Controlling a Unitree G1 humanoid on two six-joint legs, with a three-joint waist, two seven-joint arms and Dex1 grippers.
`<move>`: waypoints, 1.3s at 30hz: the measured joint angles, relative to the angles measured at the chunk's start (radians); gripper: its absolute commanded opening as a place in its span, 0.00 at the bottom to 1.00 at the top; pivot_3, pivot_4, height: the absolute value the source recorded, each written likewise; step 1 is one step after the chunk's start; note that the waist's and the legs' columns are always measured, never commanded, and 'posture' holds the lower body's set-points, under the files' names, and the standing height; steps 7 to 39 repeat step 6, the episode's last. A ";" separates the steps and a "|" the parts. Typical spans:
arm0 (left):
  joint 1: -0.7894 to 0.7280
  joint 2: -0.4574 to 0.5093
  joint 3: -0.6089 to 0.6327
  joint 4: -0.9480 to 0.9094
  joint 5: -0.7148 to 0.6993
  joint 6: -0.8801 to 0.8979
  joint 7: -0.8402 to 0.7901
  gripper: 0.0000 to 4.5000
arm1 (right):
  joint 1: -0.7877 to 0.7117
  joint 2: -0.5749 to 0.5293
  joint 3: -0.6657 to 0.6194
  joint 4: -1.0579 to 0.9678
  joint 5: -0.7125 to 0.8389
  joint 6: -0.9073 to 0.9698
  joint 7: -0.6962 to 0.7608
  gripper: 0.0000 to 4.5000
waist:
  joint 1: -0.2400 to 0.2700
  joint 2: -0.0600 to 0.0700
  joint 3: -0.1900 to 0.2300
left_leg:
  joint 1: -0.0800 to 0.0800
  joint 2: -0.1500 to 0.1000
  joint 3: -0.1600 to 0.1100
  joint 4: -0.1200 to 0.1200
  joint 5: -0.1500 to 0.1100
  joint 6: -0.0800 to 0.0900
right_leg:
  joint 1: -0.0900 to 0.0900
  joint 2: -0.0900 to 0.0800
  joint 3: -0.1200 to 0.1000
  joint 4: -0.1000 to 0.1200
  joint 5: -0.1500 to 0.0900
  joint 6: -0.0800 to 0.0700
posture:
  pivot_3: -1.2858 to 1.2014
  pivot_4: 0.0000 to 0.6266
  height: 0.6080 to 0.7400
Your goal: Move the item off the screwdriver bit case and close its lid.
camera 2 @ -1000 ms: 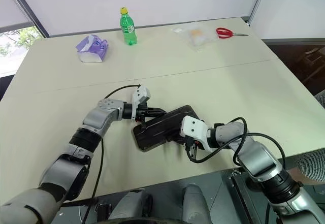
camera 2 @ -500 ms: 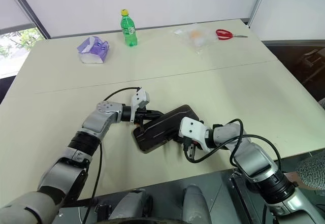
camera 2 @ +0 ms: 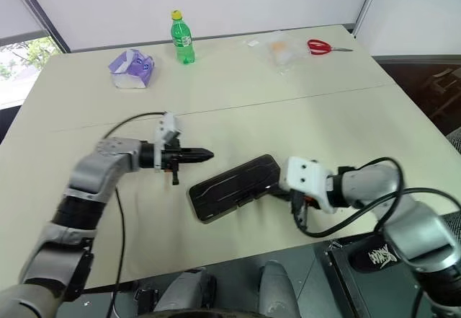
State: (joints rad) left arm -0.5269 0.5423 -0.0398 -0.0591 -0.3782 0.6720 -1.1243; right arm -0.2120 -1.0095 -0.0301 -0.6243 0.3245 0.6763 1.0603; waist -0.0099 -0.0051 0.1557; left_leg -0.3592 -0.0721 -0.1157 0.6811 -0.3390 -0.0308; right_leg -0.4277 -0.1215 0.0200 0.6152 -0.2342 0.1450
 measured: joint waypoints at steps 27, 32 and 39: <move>0.163 0.093 0.111 -0.242 -0.127 0.147 0.067 0.00 | -0.019 -0.083 -0.118 0.027 0.050 -0.007 0.044 0.00 | 0.001 0.000 0.003 | 0.000 0.000 0.000 0.000 0.000 0.000 | 0.000 0.000 0.000 0.000 0.000 0.000 | 0.52 0.24 1.00; 0.163 0.093 0.111 -0.242 -0.127 0.147 0.067 0.00 | -0.019 -0.083 -0.118 0.027 0.050 -0.007 0.044 0.00 | 0.001 0.000 0.003 | 0.000 0.000 0.000 0.000 0.000 0.000 | 0.000 0.000 0.000 0.000 0.000 0.000 | 0.52 0.24 1.00; 0.163 0.093 0.111 -0.242 -0.127 0.147 0.067 0.00 | -0.019 -0.083 -0.118 0.027 0.050 -0.007 0.044 0.00 | 0.001 0.000 0.003 | 0.000 0.000 0.000 0.000 0.000 0.000 | 0.000 0.000 0.000 0.000 0.000 0.000 | 0.52 0.24 1.00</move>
